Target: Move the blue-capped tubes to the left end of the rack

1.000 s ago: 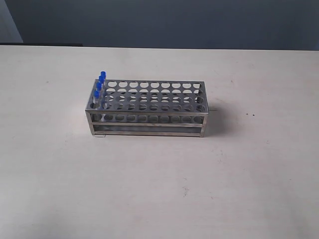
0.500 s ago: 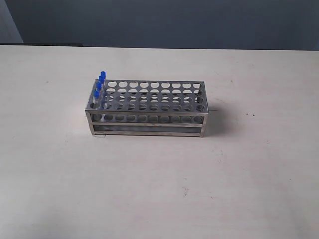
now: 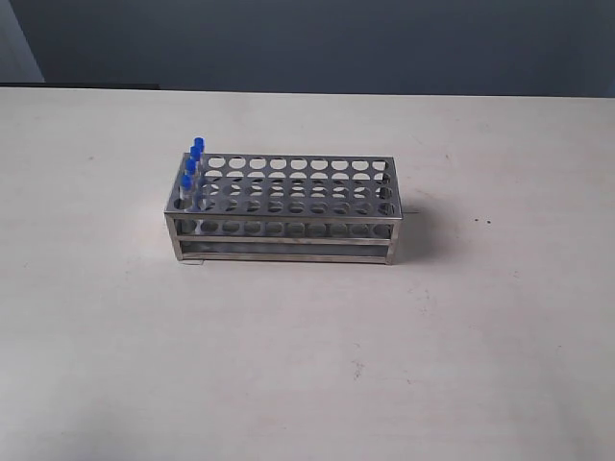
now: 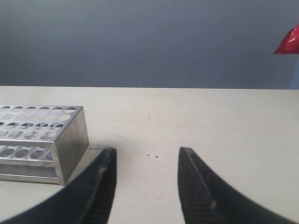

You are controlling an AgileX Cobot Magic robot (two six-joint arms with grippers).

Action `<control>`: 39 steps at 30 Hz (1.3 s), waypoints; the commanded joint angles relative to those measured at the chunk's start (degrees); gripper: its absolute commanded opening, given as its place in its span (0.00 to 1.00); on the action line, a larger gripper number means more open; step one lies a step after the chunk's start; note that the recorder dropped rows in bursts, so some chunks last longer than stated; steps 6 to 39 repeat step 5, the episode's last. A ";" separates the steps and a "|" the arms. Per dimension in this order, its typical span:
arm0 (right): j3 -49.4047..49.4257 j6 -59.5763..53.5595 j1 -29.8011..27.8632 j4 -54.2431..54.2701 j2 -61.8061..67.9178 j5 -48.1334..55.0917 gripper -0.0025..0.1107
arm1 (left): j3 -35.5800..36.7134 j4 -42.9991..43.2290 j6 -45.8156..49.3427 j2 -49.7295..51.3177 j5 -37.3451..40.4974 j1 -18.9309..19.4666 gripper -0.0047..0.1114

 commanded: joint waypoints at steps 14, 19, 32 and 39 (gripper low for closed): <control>0.28 -0.32 -0.43 -0.34 -0.41 -0.49 0.39 | 0.18 -0.17 -0.32 0.19 -0.67 -0.15 0.04; 0.28 -0.32 -0.43 -0.34 -0.41 -0.49 0.39 | 0.18 -0.17 -0.32 0.19 -0.67 -0.15 0.04; 0.28 -0.32 -0.43 -0.34 -0.41 -0.49 0.39 | 0.18 -0.17 -0.32 0.19 -0.67 -0.15 0.04; 0.28 -0.32 -0.43 -0.34 -0.41 -0.49 0.39 | 0.18 -0.17 -0.32 0.19 -0.67 -0.15 0.04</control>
